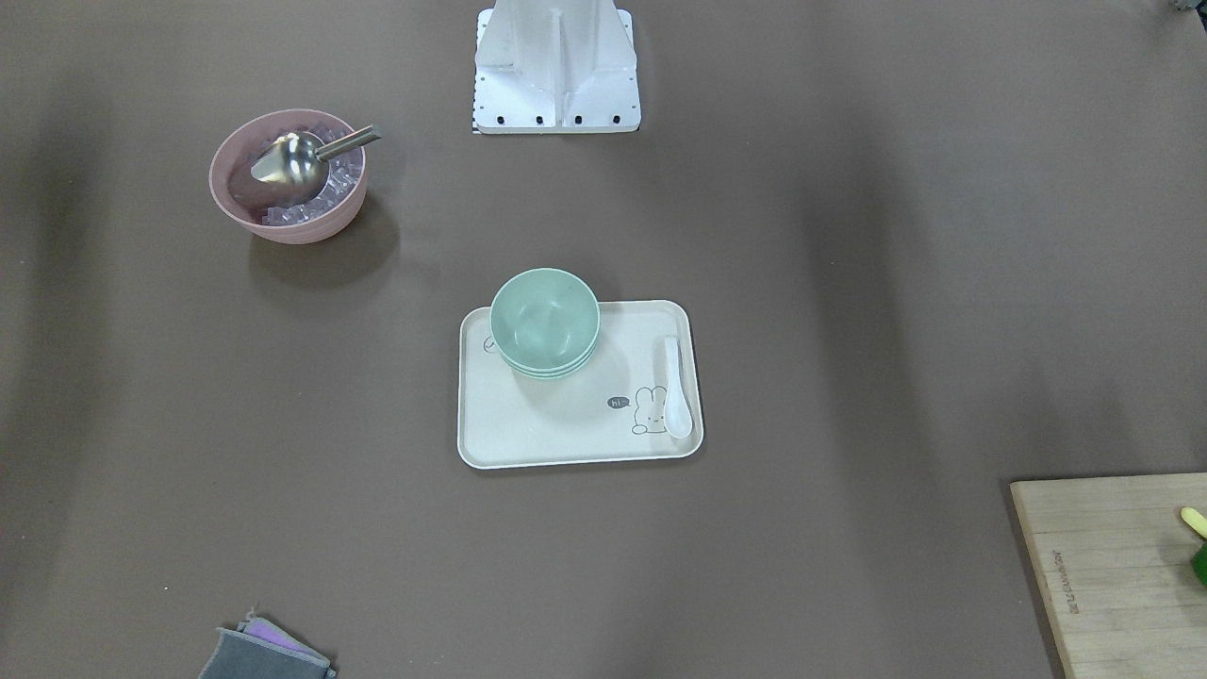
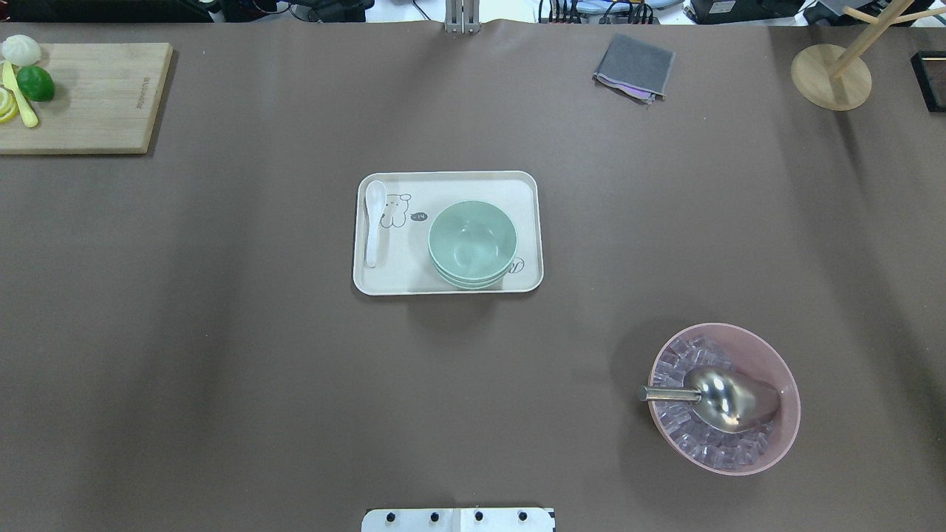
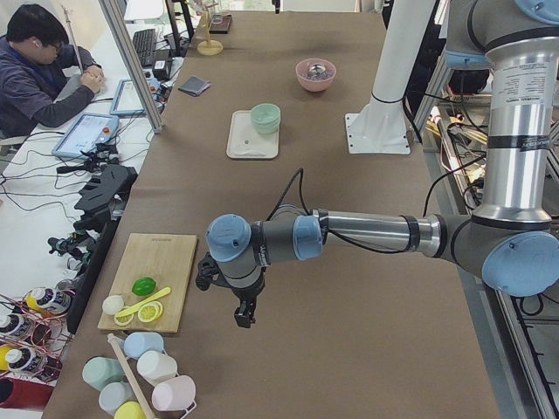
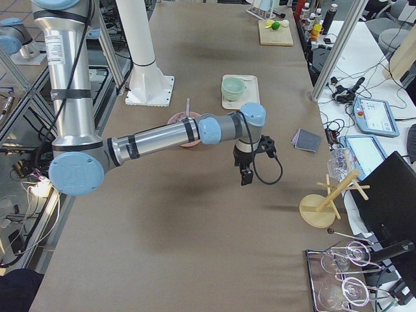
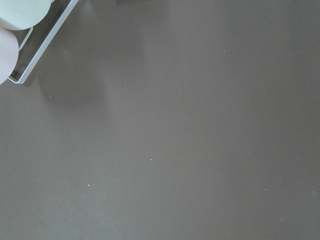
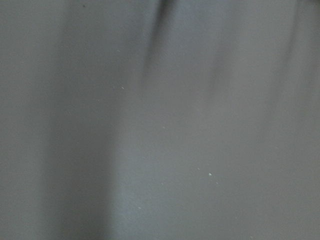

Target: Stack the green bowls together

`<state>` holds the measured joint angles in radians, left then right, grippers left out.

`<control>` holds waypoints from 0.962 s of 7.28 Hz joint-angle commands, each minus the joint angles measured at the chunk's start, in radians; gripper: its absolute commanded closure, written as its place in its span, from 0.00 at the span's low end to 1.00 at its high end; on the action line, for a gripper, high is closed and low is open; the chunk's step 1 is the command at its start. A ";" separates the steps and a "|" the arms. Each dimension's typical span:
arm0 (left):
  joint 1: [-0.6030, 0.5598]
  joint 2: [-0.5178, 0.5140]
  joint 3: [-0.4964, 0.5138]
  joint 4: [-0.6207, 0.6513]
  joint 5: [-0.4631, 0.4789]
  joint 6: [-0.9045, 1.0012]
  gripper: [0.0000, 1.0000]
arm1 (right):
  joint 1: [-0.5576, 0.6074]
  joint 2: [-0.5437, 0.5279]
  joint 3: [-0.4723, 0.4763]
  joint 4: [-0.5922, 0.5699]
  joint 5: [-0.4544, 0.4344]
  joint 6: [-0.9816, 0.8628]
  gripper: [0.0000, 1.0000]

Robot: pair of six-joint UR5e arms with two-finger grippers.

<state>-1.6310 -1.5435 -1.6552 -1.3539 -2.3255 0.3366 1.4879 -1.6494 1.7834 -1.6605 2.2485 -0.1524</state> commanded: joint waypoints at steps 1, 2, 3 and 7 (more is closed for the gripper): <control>-0.001 0.003 -0.003 -0.002 -0.005 -0.001 0.02 | 0.060 -0.095 0.007 0.004 -0.006 -0.044 0.00; 0.000 0.000 -0.003 -0.014 -0.005 0.001 0.02 | 0.060 -0.110 -0.002 0.004 -0.006 -0.039 0.00; -0.001 0.003 -0.005 -0.031 -0.005 0.004 0.02 | 0.060 -0.116 0.004 0.004 -0.006 -0.038 0.00; 0.000 0.000 -0.046 -0.027 0.005 0.004 0.02 | 0.060 -0.118 0.001 0.004 0.005 -0.032 0.00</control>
<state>-1.6314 -1.5442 -1.6912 -1.3801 -2.3207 0.3405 1.5477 -1.7667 1.7851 -1.6567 2.2501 -0.1857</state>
